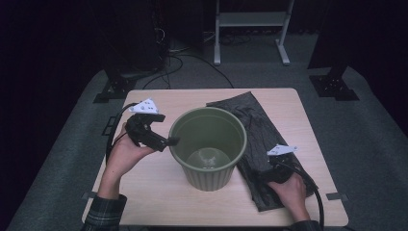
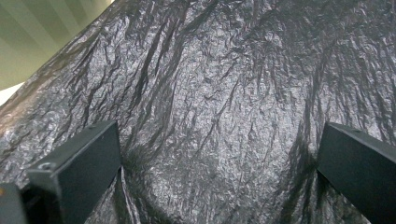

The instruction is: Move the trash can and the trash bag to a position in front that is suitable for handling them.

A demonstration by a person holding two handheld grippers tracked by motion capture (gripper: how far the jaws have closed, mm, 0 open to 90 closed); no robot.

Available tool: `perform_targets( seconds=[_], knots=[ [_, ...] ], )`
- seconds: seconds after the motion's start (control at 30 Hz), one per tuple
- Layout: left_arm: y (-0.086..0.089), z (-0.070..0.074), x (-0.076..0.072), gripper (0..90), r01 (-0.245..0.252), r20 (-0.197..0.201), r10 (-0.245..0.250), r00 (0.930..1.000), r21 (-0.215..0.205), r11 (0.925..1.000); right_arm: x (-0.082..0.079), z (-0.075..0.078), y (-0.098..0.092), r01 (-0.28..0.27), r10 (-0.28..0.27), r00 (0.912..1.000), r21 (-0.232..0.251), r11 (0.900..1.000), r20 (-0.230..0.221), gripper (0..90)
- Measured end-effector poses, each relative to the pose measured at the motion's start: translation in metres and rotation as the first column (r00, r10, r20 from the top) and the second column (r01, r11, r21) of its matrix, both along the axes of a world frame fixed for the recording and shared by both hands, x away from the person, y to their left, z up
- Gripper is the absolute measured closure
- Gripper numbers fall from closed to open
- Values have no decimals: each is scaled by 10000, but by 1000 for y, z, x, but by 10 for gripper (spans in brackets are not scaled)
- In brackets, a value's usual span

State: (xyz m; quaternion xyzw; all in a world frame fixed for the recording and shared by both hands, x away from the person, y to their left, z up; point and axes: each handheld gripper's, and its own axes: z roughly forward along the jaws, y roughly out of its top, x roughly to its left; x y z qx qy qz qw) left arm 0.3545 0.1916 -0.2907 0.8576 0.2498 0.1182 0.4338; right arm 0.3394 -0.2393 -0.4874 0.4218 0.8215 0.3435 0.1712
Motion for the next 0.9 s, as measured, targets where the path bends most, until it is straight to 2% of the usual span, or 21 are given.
perform_targets(
  seconds=[0.23, 0.5, 0.7, 0.9],
  knots=[
    [16, 6, -18, 0, -110, 242, 115, 9996, -176, 9998, 0, 0, 0, -1, 1, 10000, -1, 10000, 0, 0],
    [31, 3, -41, 0, -214, 365, 222, 9991, -237, 9995, 0, 0, 0, -19, 19, 10000, 5, 10000, 1, 0],
    [39, -6, -57, 0, -390, 361, 400, 9985, -270, 9989, 0, 0, 0, -33, 33, 10000, 8, 10000, 6, 0],
    [43, -24, -67, 0, -541, 332, 551, 9979, -301, 9981, 0, 0, 0, -71, 71, 10000, 7, 10000, 4, 0]
  ],
)
